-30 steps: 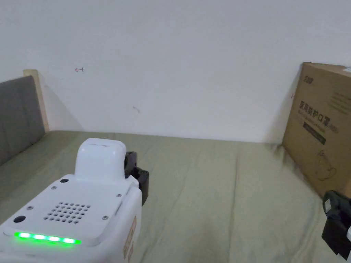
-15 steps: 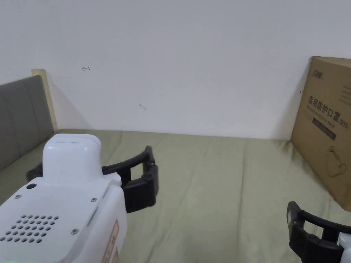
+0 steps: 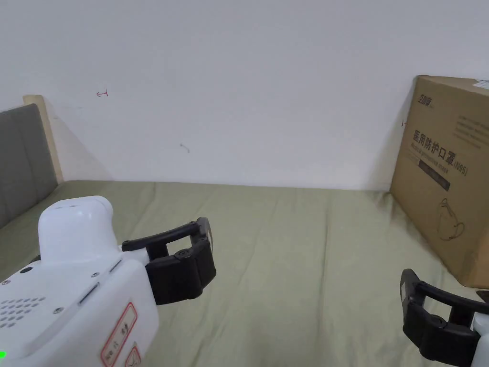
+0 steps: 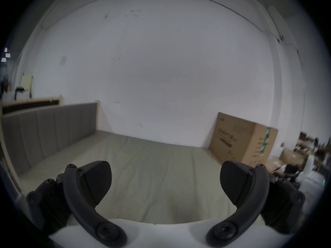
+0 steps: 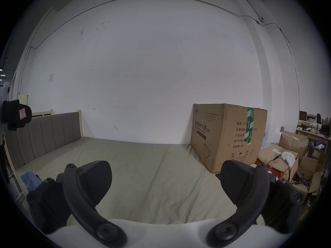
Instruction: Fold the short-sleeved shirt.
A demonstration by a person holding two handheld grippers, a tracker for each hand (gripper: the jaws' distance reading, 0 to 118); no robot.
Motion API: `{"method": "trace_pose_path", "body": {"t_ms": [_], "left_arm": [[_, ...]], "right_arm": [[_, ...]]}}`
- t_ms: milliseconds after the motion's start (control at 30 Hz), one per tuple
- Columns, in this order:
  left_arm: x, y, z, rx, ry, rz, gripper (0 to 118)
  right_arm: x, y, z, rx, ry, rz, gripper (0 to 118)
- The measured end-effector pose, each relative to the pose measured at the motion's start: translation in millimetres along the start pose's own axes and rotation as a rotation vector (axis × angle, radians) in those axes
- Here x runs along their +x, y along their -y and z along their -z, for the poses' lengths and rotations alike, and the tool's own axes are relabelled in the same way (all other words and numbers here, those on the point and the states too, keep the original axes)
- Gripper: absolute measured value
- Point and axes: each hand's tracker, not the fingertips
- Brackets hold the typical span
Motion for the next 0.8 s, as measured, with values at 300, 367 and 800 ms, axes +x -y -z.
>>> {"method": "trace_pose_path", "body": {"t_ms": [300,367,800], "left_arm": [[0.2,-7.4,5.2,-0.072,-0.039,0.009,118],[2.2,-2.0,6.8,-0.079,-0.069,0.053,118],[15.6,7.9,11.7,-0.097,-0.052,0.044,113]], "right_arm": [[3.5,4.6,1.6,-0.036,0.002,0.019,118],[3.1,6.3,2.8,-0.045,0.0,0.02,118],[1.5,6.1,4.7,-0.067,-0.022,0.024,118]]}}
